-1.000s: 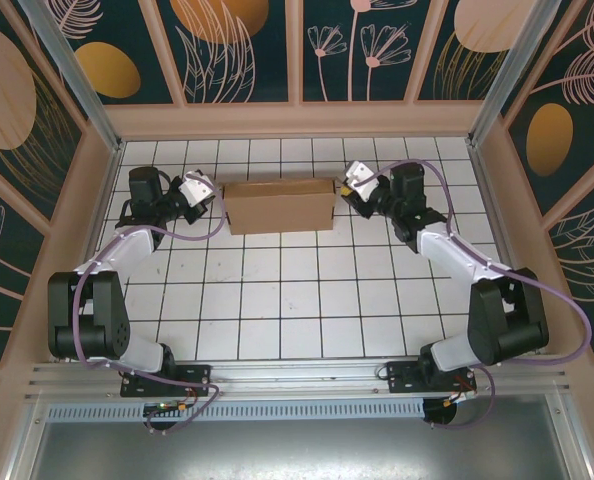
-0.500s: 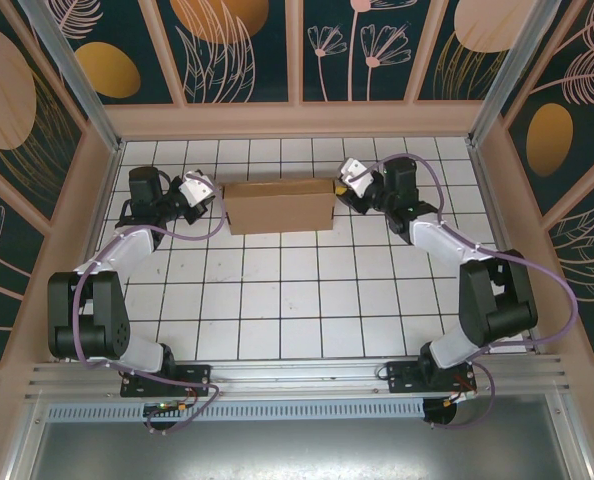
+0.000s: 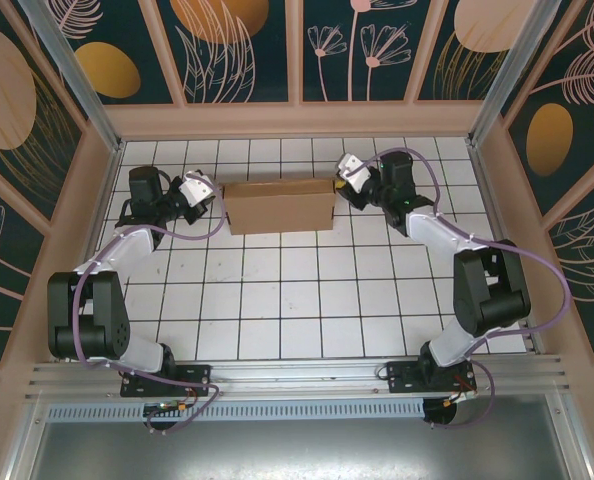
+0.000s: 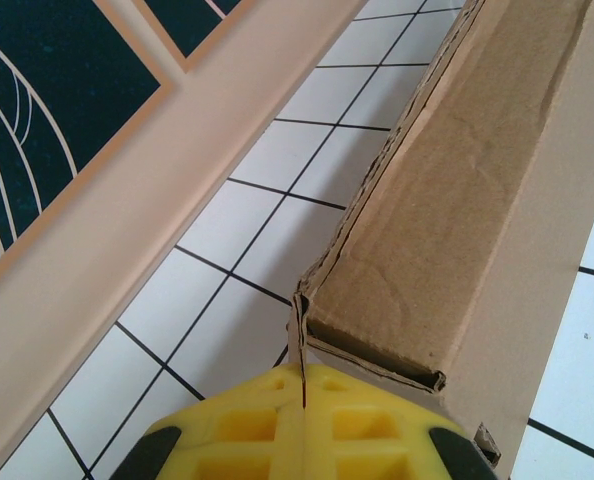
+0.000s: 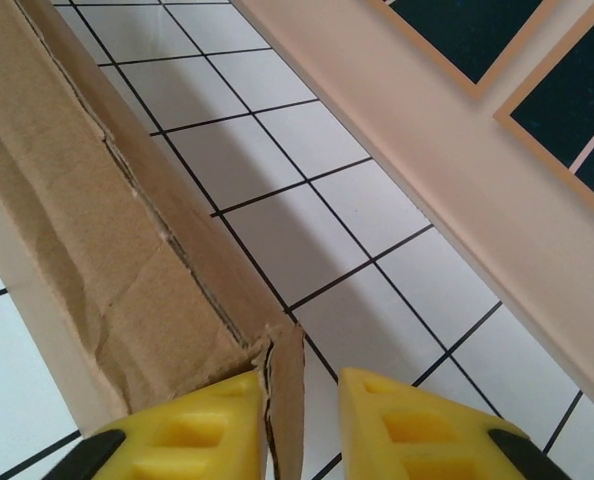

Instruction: Fold the paper box

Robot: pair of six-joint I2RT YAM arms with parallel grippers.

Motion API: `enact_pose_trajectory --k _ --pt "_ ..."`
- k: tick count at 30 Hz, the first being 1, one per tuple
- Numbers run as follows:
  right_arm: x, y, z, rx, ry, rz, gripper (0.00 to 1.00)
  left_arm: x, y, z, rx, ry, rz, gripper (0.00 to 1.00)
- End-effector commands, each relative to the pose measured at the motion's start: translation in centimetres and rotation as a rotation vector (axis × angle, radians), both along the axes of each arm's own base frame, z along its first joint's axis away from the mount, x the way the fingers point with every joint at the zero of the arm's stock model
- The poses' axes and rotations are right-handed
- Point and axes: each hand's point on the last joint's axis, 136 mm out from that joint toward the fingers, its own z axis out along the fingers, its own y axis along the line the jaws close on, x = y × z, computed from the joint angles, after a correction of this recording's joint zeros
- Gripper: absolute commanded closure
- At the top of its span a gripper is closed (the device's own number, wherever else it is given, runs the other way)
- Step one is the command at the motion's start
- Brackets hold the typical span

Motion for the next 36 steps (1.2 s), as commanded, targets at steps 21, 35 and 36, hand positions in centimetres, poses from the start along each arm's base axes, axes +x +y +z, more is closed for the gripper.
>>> enact_pose_trajectory --k 21,35,36 --pt "0.1 2.3 1.5 0.055 0.061 -0.011 1.00 -1.3 -3.1 2.8 -0.177 0.083 0.002 1.00" --pt "-1.1 3.5 3.7 0.267 0.299 -0.179 1.00 -1.3 -3.5 4.7 -0.534 0.403 0.251 1.00" --pt "-1.1 3.3 3.7 0.290 0.324 -0.209 1.00 -1.5 -3.4 4.9 -0.556 0.411 0.266 1.00"
